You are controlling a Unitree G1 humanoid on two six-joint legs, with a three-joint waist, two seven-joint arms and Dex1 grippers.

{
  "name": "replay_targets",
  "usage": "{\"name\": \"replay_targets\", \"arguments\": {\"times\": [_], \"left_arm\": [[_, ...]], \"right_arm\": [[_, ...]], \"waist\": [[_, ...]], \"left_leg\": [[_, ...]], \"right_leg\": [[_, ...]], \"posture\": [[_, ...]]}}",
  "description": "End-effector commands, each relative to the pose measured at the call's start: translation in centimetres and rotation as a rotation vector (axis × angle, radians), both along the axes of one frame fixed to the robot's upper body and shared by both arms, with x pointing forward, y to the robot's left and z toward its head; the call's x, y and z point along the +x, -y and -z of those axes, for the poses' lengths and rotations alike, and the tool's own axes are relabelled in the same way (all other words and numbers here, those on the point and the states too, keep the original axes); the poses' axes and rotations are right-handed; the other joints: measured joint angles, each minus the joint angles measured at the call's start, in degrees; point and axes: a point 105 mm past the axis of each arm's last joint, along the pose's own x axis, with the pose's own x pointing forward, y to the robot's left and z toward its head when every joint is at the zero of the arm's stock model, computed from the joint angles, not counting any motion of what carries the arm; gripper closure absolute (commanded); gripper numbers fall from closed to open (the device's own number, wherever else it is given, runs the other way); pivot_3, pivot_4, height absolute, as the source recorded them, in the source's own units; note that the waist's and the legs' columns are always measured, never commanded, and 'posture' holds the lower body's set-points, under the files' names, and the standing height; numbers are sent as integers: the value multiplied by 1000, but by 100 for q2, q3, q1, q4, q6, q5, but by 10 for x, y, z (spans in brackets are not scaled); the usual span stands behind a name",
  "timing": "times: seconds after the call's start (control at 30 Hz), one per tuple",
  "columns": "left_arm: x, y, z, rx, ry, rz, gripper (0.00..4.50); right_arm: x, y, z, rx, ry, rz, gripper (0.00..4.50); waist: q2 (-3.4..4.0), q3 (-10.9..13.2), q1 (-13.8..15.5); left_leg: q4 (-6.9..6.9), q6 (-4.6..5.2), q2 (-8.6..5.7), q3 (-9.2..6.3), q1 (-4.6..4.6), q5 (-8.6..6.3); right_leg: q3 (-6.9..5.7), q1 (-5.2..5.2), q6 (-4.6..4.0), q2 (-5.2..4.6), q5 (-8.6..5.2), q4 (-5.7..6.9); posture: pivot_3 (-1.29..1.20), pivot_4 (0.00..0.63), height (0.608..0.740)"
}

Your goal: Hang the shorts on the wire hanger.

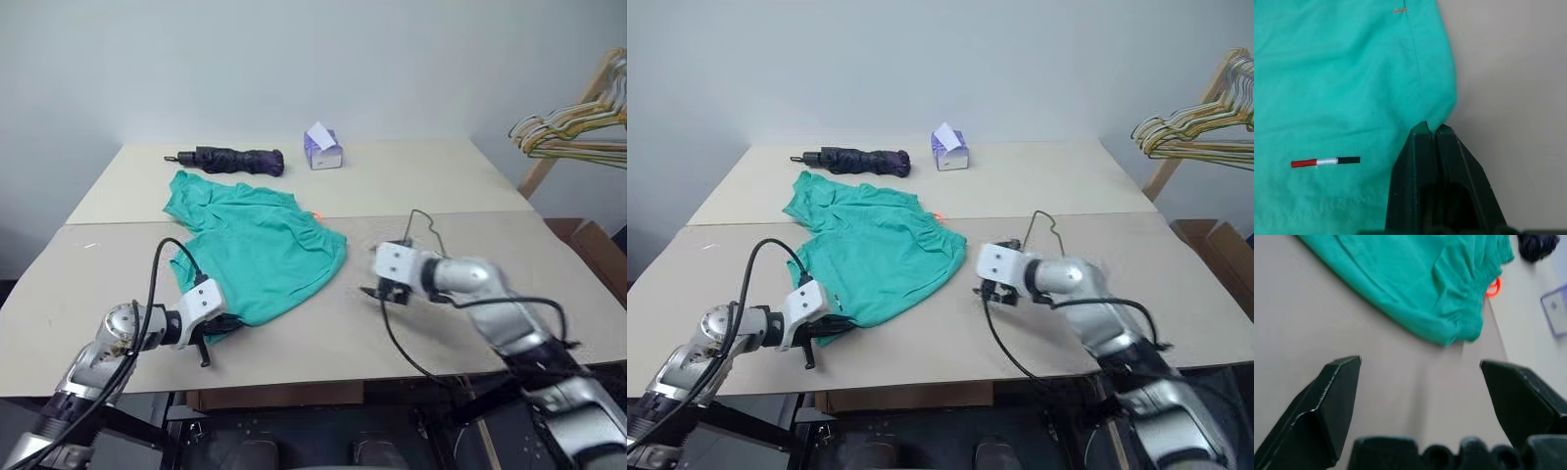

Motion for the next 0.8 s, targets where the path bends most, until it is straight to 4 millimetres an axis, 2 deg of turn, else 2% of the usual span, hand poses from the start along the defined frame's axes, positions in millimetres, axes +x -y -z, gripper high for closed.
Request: {"name": "replay_targets", "arguments": {"times": [0.03,0.23,0.33,0.43,0.57,0.8], "left_arm": [[0,-7,-31,-31,72,-7,4466],[-9,-19,-65,-72,138,-34,4466],[-12,-21,-71,-66,143,-32,4466],[-19,-23,-68,-42,129,-28,4466],[-25,-28,-62,-16,113,-42,4500],[-23,-33,-59,-12,113,-61,4500]], "right_arm": [[12,-13,4,-20,66,-75,0],[33,-40,10,-90,204,-171,0],[42,-48,6,-73,252,-169,0],[49,-58,-2,-28,289,-162,0],[49,-61,7,-72,259,-202,886],[52,-60,11,-63,247,-175,3335]], "waist": [[-1,1,30],[1,2,33],[1,2,48],[1,2,44],[3,3,45],[4,3,82]], "left_leg": [[-1,0,-3,-1,-2,0],[-2,-2,-2,-1,6,1],[-4,-3,-3,-2,19,2],[-18,-10,-4,-1,33,6],[-28,-13,-4,-3,41,8],[-32,-14,-4,-2,46,9]], "right_leg": [[-1,0,0,-4,0,0],[0,-2,-4,-4,2,11],[1,2,-6,-4,0,28],[6,2,-10,-3,-3,38],[8,1,-14,-2,-5,45],[8,1,-17,-1,-7,50]], "posture": [[122,0,740],[176,0,740],[195,0,740],[206,0,740],[217,0,740],[224,0,740]]}}
